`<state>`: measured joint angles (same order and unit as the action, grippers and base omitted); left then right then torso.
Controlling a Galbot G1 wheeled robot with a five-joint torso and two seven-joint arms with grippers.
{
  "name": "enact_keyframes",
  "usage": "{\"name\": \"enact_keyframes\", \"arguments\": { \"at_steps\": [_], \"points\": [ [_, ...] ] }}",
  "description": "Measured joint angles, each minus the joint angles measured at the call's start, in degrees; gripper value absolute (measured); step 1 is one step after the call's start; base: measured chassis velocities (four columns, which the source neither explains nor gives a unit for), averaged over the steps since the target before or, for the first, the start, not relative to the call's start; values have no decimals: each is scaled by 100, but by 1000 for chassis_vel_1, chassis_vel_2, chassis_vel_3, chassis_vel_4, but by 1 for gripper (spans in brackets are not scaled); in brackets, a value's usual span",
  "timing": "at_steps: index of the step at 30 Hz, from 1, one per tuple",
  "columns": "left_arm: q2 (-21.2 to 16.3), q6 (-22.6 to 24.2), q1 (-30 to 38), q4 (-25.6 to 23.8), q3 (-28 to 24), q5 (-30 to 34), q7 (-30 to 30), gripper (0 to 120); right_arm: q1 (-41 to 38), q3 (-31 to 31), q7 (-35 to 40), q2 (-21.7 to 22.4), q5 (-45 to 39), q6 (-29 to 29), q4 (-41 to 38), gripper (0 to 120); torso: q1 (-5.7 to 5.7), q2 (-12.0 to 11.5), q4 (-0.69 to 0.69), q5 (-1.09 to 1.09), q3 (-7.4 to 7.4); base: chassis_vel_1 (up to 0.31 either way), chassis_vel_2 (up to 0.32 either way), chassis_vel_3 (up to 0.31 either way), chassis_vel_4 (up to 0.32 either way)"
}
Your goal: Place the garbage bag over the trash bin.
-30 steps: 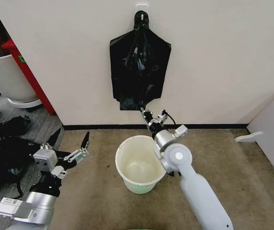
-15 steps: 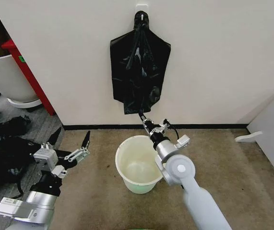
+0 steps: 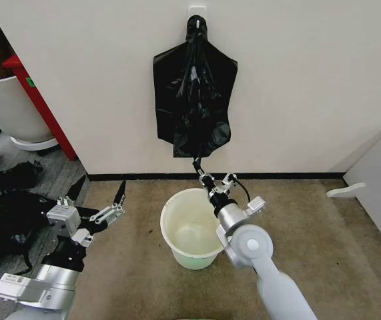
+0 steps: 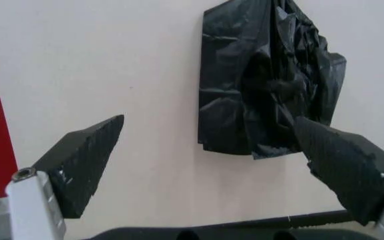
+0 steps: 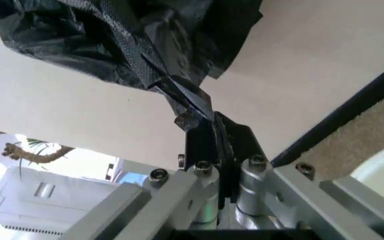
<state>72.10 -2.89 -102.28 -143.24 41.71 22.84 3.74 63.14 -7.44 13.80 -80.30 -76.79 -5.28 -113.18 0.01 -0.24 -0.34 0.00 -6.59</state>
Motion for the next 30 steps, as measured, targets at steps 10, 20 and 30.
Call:
{"name": "enact_keyframes", "arguments": {
  "at_steps": [10,20,30],
  "points": [
    [-114,58,145,3,-35,86,-11,100,60,42,10,-13,147,37,-56,0,0,0,1,0,0,0,0,0,0],
    [-1680,860,1151,180,-147,1400,-612,100,-7,74,-171,24,749,-1,44,0,0,0,0,-1,-1,0,0,0,0],
    [-2714,1468,2425,607,-404,2106,-900,100,-73,162,-249,57,1094,-5,158,0,0,0,-1,-2,-1,0,0,0,0]
  ]
}}
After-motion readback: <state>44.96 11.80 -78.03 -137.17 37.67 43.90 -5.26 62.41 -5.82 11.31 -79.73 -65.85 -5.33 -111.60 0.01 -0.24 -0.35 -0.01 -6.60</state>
